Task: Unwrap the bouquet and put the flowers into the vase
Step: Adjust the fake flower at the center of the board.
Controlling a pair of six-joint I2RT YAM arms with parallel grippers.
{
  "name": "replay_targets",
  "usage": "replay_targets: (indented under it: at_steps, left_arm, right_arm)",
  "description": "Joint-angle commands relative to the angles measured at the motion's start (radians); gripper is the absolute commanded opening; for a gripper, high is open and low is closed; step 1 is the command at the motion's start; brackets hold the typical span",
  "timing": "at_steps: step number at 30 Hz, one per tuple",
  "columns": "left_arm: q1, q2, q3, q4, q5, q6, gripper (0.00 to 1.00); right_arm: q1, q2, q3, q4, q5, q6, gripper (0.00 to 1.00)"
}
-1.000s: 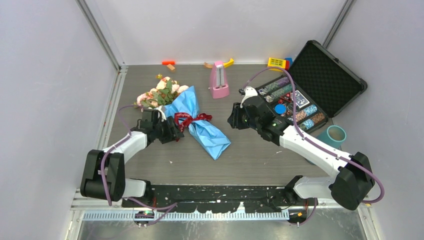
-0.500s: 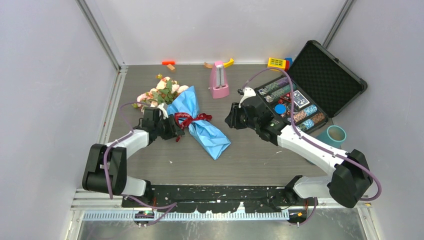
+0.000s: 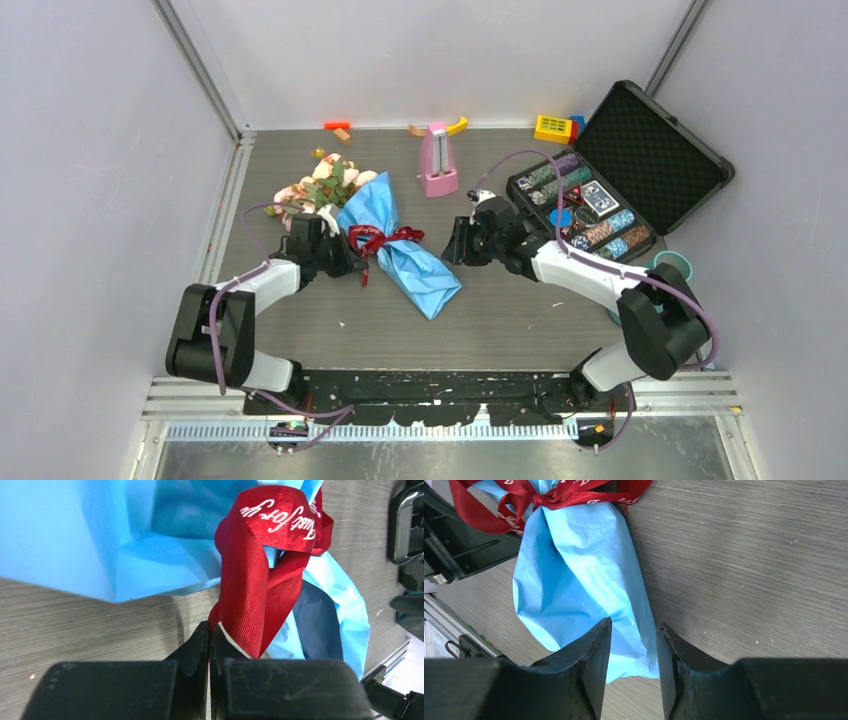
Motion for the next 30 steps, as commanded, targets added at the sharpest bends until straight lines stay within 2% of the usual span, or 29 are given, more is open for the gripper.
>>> replay_targets:
  at_steps: [1,9,13,16,21,23,26,30]
  left_arm:
    - [-0.003,-0.067,-0.008,0.009,-0.020,-0.032,0.00]
    - [-0.003,-0.035,0.027,-0.043,-0.038,-0.062,0.00]
    - [-0.003,-0.022,0.056,-0.064,-0.037,-0.083,0.00]
    - [-0.002,-0.016,0.072,-0.067,-0.052,-0.089,0.00]
    - [-0.002,-0.007,0.091,-0.076,-0.054,-0.095,0.00]
    - [-0.001,-0.015,0.098,-0.105,-0.099,-0.074,0.00]
    - [0.002,-0.041,0.093,-0.141,-0.185,-0.053,0.00]
    - [0.006,-0.066,0.090,-0.182,-0.218,-0.041,0.00]
  right_arm:
    - [-0.012,0.053,0.006,0.078,-0.058,0.016,0.45]
    - [-0.011,0.114,0.008,0.096,-0.090,0.010,0.45]
    - [0.000,0.118,0.003,0.097,-0.131,0.004,0.38]
    - [0.021,0.126,0.001,0.089,-0.148,-0.012,0.29]
    - [0.113,0.160,0.027,0.082,-0.173,-0.031,0.16]
    - [0.168,0.185,0.058,0.070,-0.170,-0.043,0.11]
    - [0.240,0.239,0.122,0.067,-0.172,-0.046,0.10]
    - [0.341,0.305,0.199,0.079,-0.188,-0.035,0.09]
